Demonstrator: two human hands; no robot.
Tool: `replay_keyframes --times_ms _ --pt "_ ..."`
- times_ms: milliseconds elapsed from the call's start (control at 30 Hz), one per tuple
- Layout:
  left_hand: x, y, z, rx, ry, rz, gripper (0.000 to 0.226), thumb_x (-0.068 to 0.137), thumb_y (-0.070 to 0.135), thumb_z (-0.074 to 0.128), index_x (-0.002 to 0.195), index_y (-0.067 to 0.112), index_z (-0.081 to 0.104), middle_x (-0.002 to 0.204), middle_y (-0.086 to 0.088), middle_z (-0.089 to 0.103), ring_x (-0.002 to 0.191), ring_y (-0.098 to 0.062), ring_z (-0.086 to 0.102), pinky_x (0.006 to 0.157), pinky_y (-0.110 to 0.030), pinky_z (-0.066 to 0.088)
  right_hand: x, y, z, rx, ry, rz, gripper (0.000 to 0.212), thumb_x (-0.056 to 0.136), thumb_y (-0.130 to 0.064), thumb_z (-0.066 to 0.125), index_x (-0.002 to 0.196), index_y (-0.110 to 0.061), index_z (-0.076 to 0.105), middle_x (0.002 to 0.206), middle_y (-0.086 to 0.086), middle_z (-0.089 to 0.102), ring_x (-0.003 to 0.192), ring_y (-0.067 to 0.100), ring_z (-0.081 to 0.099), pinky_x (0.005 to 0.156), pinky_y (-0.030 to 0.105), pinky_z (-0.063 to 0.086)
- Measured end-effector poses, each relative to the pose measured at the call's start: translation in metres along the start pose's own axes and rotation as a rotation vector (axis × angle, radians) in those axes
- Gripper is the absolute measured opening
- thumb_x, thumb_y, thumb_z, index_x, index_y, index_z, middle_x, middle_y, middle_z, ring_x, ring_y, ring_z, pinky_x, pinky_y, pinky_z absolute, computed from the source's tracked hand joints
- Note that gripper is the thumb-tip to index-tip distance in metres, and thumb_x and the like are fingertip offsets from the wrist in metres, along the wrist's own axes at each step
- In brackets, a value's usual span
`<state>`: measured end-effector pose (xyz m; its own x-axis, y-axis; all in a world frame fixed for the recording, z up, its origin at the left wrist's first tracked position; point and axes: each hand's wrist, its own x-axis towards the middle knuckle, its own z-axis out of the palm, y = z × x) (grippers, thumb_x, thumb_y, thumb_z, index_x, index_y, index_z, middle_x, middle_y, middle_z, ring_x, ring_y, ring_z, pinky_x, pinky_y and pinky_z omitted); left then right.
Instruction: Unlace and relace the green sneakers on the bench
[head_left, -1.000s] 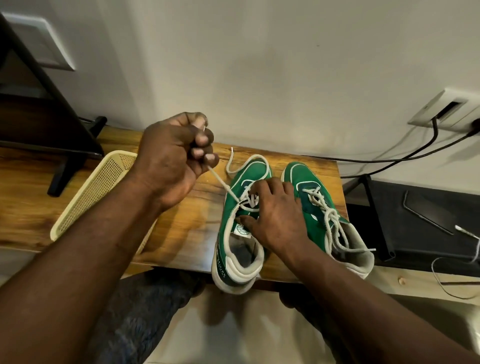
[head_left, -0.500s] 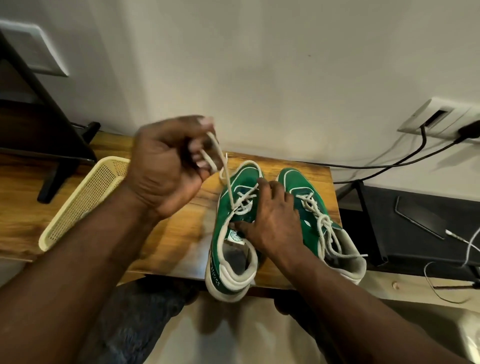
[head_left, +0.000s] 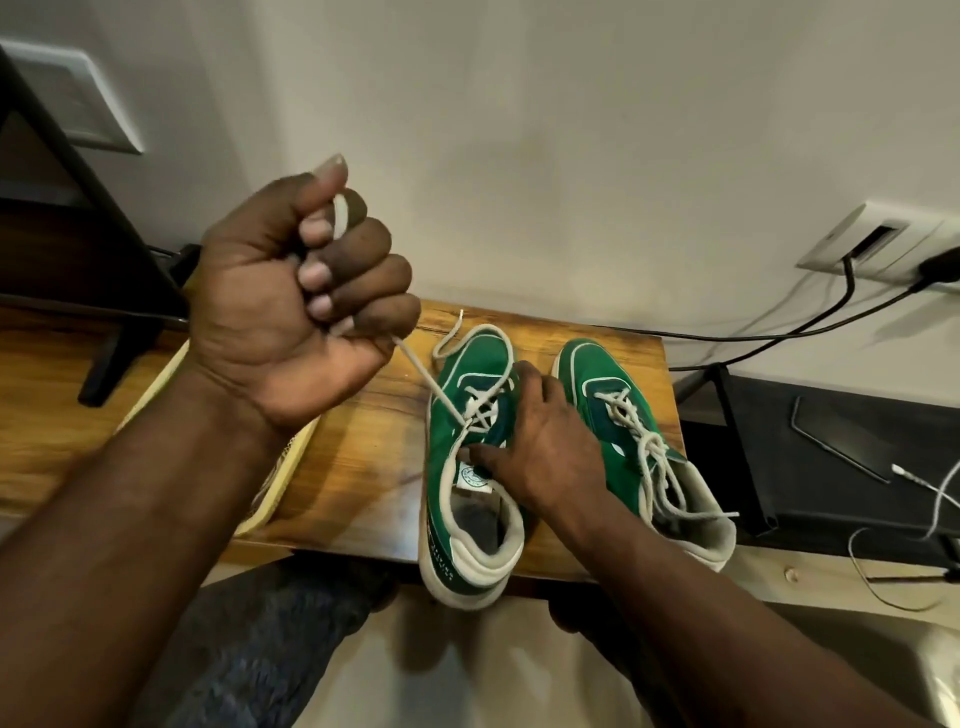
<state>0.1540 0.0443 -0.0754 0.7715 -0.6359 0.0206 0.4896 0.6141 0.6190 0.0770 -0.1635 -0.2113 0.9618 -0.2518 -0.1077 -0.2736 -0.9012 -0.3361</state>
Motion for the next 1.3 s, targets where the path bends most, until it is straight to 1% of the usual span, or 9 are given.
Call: replay_keyframes --times_ms 67,233,333,433,867,1000,1133,1200,1300 --pt "0.001 -0.002 -0.004 0.166 0.126 -0.099 0.036 0.096 0.032 0.052 0.065 0.024 0.037 0.050 0.009 0.025 0.044 -0.008 0.015 0.043 -0.024 0.016 -0.001 -0.001 0.001 -0.001 -0.010 -0.006 0.111 0.074 -0.064 0.083 0.157 -0.031 0.016 0.148 0.005 0.045 0.129 0.031 0.055 0.100 0.049 0.053" --pt "0.003 -0.038 -0.012 1.393 0.439 -0.401 0.018 0.092 0.035 0.075 0.091 0.020 0.065 0.076 0.001 0.062 0.058 -0.014 0.047 0.053 -0.026 0.031 0.000 -0.001 0.002 0.000 -0.014 0.008 0.107 0.075 -0.065 0.081 0.155 -0.033 0.018 0.144 0.004 0.048 0.127 0.030 0.057 0.098 0.048 0.054" --pt "0.007 -0.057 -0.012 1.712 0.337 -0.484 0.030 0.091 0.044 0.076 0.112 0.025 0.065 0.106 0.004 0.067 0.093 -0.017 0.063 0.072 -0.031 0.049 0.000 0.000 0.004 -0.017 -0.012 0.006 0.107 0.076 -0.065 0.081 0.155 -0.032 0.018 0.143 0.005 0.049 0.125 0.031 0.058 0.097 0.048 0.055" --pt "0.011 -0.071 -0.016 1.993 0.149 -0.694 0.034 0.097 0.051 0.065 0.110 0.020 0.072 0.104 -0.001 0.070 0.094 -0.021 0.066 0.086 -0.037 0.056 0.001 -0.001 0.004 -0.023 -0.007 0.000 0.108 0.076 -0.064 0.081 0.156 -0.030 0.017 0.144 0.006 0.049 0.126 0.031 0.058 0.097 0.047 0.055" --pt "0.018 -0.073 -0.004 1.658 0.408 -0.449 0.022 0.097 0.025 0.067 0.093 0.006 0.075 0.087 -0.008 0.072 0.082 -0.024 0.068 0.068 -0.031 0.053 0.000 -0.003 0.006 -0.029 0.000 0.012 0.102 0.079 -0.059 0.081 0.156 -0.030 0.021 0.144 0.005 0.050 0.123 0.030 0.060 0.092 0.045 0.057" --pt "0.011 -0.061 -0.009 1.780 0.443 -0.481 0.021 0.086 0.026 0.067 0.071 0.012 0.073 0.076 -0.007 0.072 0.074 -0.027 0.067 0.066 -0.035 0.051 0.001 -0.002 0.003 0.025 -0.033 0.022 0.102 0.078 -0.062 0.081 0.155 -0.033 0.021 0.143 0.005 0.050 0.124 0.029 0.059 0.097 0.046 0.057" --pt "0.007 -0.054 -0.024 2.052 0.377 -0.778 0.022 0.090 0.028 0.060 0.103 0.014 0.070 0.104 -0.007 0.064 0.096 -0.027 0.064 0.078 -0.036 0.053 0.004 -0.003 -0.007 0.100 -0.113 0.039 0.096 0.078 -0.063 0.080 0.151 -0.032 0.026 0.143 0.006 0.051 0.127 0.030 0.056 0.103 0.048 0.053" --pt "0.011 -0.056 -0.033 2.047 0.368 -0.635 0.040 0.091 0.028 0.063 0.131 0.020 0.065 0.133 -0.007 0.059 0.118 -0.030 0.060 0.094 -0.041 0.054 0.006 -0.005 -0.015 0.135 -0.142 0.049 0.093 0.079 -0.061 0.081 0.150 -0.031 0.030 0.144 0.006 0.050 0.130 0.029 0.055 0.106 0.048 0.051" --pt "0.020 -0.068 -0.025 1.748 0.381 -0.333 0.034 0.092 0.033 0.072 0.126 0.029 0.071 0.123 0.004 0.069 0.109 -0.019 0.064 0.090 -0.035 0.054 0.008 -0.009 -0.030 0.145 -0.159 -0.017 0.089 0.082 -0.049 0.083 0.154 -0.030 0.034 0.148 0.006 0.046 0.130 0.030 0.054 0.104 0.042 0.051"
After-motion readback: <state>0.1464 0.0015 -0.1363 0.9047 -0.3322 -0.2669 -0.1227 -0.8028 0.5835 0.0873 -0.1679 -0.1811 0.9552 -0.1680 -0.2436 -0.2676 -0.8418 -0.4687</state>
